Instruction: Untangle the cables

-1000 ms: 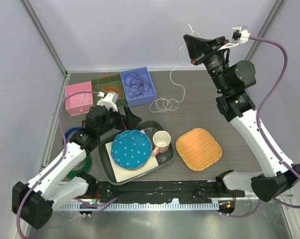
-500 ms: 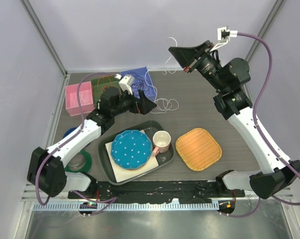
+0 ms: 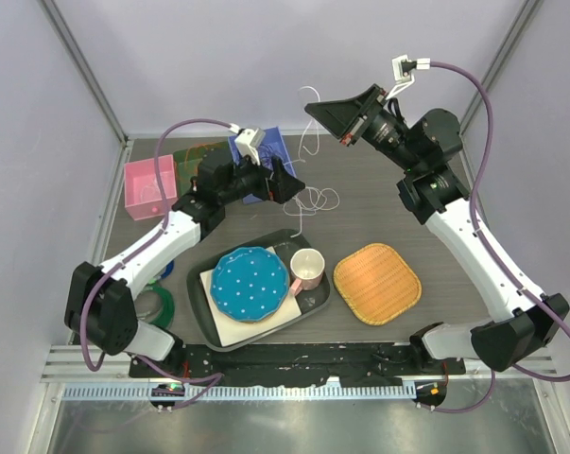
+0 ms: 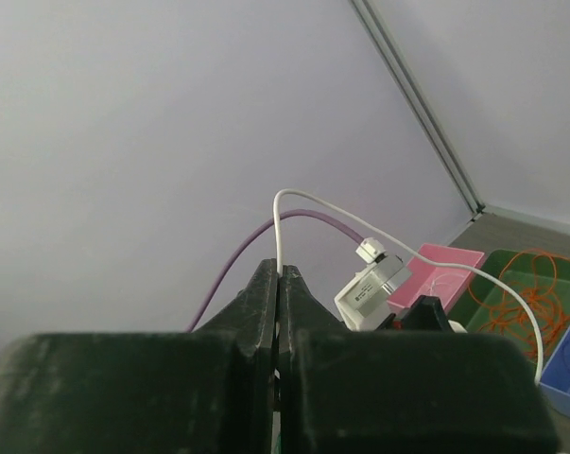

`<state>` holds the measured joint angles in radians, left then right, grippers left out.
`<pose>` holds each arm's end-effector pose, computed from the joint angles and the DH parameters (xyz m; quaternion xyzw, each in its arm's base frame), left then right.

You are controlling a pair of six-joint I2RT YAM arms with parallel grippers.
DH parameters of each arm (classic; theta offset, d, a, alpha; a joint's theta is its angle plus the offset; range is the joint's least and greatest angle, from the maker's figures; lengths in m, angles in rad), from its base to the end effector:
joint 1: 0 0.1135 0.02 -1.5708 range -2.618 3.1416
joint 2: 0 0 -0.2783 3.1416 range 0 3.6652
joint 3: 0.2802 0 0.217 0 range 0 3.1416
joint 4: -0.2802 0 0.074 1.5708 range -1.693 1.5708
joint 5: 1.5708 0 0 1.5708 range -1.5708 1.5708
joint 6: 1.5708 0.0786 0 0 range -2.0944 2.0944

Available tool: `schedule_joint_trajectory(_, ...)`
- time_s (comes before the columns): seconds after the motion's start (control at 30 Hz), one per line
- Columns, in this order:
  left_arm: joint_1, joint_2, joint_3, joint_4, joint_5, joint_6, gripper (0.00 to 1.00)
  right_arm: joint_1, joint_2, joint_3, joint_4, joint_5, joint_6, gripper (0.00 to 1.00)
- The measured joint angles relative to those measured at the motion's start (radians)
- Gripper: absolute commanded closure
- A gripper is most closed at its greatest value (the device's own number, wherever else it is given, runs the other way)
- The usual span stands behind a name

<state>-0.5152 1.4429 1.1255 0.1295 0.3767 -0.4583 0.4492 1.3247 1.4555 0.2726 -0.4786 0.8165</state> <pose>0.2867 -0.1956 0.3540 0.1409 0.7530 -0.4205 0.4862 0.2395 0.1557 0.5265 -0.0967 0.5625 0.5848 0.5764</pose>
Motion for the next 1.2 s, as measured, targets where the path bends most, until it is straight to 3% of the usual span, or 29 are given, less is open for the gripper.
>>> schedule_joint_trajectory(0.5,-0.021,-0.001,-0.008,0.134,0.102,-0.011,0.0,0.015,0.047,-0.022,0.006,-0.014,0.089,0.99)
schedule_joint_trajectory(0.77,-0.052,-0.118,-0.08,0.179,0.063,-0.034,0.0,0.031,0.107,-0.042,-0.046,0.016,0.074,0.99)
schedule_joint_trajectory(0.9,-0.058,-0.153,-0.083,0.2,-0.03,-0.036,0.02,0.045,0.107,-0.07,-0.049,0.024,0.084,0.99)
schedule_joint_trajectory(1.0,-0.059,-0.141,-0.07,0.185,-0.104,-0.035,0.11,0.074,0.107,-0.084,-0.05,0.022,0.105,0.99)
schedule_joint_trajectory(1.07,-0.059,-0.11,-0.037,0.161,-0.136,-0.036,0.22,0.101,0.107,-0.085,-0.05,0.02,0.117,0.99)
schedule_joint_trajectory(1.1,-0.059,-0.092,-0.018,0.152,-0.148,-0.036,0.31,0.115,0.107,-0.085,-0.05,0.019,0.124,0.99)
schedule_joint_trajectory(1.13,-0.059,-0.077,-0.006,0.144,-0.153,-0.036,0.49,0.127,0.107,-0.085,-0.05,0.019,0.129,0.99)
schedule_joint_trajectory(1.2,-0.059,-0.063,0.004,0.134,-0.157,-0.036,0.63,0.137,0.107,-0.085,-0.05,0.039,0.135,0.99)
